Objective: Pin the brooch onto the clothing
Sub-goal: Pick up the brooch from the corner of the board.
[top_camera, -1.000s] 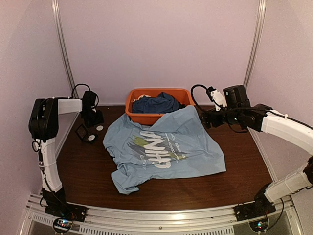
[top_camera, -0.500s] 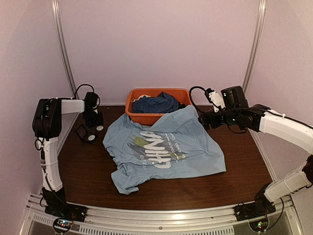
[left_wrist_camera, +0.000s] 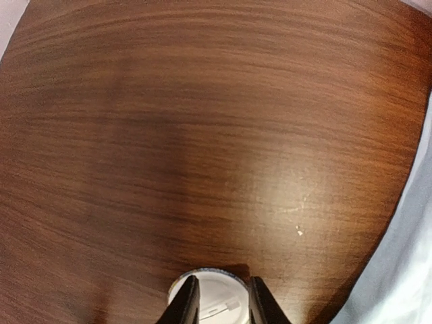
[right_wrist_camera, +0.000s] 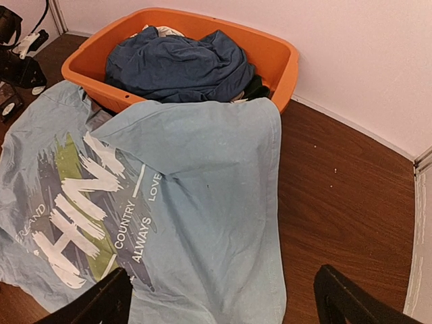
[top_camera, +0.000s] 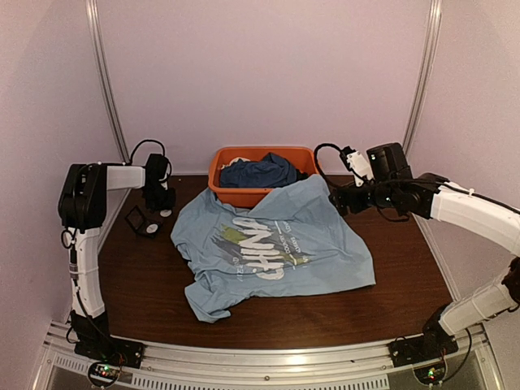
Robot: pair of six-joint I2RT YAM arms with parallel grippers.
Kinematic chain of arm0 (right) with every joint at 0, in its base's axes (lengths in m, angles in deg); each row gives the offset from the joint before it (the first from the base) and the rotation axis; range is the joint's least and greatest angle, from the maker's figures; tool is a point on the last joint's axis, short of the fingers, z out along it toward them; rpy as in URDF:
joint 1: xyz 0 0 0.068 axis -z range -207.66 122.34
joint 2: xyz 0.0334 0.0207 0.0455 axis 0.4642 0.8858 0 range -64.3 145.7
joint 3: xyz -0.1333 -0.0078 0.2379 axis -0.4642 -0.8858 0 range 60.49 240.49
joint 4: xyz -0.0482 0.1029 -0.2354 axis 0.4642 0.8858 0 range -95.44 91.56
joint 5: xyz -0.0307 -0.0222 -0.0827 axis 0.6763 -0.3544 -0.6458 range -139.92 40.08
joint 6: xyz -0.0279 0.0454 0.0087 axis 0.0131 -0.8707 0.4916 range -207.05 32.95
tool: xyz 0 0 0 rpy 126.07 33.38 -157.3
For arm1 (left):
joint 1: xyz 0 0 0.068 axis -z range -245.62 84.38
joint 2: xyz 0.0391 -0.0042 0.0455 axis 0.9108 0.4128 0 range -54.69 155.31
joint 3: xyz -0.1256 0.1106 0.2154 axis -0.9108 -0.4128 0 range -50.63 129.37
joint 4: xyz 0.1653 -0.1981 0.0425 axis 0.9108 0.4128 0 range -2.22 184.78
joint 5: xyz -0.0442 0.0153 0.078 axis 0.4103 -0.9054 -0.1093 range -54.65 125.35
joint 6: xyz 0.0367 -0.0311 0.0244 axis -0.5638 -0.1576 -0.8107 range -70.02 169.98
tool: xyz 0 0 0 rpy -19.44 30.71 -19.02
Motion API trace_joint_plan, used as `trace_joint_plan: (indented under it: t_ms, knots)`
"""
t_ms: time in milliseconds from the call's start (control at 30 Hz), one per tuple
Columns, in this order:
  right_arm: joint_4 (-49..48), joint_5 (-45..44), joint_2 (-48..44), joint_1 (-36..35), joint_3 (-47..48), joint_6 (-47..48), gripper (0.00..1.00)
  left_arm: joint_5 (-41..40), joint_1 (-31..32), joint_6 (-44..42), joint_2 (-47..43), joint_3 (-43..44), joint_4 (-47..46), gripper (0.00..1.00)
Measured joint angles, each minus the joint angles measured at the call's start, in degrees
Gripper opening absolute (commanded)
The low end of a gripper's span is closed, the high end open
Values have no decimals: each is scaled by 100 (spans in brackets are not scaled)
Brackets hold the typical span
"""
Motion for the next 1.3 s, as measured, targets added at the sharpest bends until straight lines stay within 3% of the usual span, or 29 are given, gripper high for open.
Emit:
trace_joint_plan:
  t_ms: [433, 1300]
  knots:
    - [0, -44, 0, 0, 0, -2, 96, -72, 20, -101, 26, 9, 28, 12]
    - [0, -46, 2, 0, 0, -4, 96, -286, 42, -111, 81, 101, 173, 16]
